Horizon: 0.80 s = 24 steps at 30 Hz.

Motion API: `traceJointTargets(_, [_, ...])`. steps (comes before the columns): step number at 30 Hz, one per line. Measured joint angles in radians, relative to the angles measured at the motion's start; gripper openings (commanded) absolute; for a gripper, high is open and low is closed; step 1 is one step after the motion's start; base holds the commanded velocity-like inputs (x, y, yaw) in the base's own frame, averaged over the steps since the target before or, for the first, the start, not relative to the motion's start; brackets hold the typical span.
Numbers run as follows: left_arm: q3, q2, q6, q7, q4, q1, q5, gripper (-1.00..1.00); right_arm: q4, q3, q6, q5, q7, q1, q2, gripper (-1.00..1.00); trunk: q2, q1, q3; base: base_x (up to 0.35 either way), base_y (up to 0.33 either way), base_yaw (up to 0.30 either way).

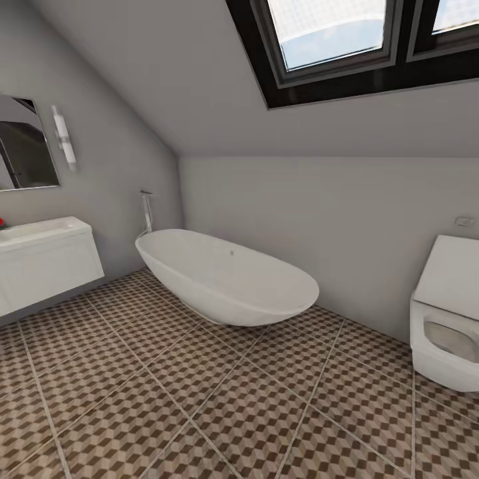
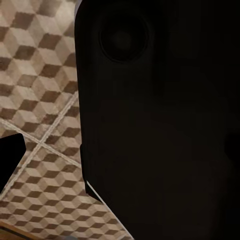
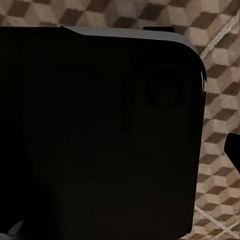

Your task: Take the four mousetraps from the cabinet in the bathroom and place them on the bathroom floor. Make sure all four end up on the same floor surface, and ensure that at least two of them are either under or directly next to the same bathroom sink.

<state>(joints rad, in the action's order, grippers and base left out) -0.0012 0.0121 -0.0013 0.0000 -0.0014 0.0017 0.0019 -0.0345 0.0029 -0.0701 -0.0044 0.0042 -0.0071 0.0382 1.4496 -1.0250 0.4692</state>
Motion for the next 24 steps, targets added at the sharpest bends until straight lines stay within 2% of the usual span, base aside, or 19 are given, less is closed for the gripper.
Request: traceJointTargets(24, [0.001,0.0,0.0,0.0,0.0,0.0,0.0,1.0,-0.003,0.0,-0.134,-0.002,0.001,0.0,0.002,1.0,0.0,0.0,0.0,0.0,0.0,0.0])
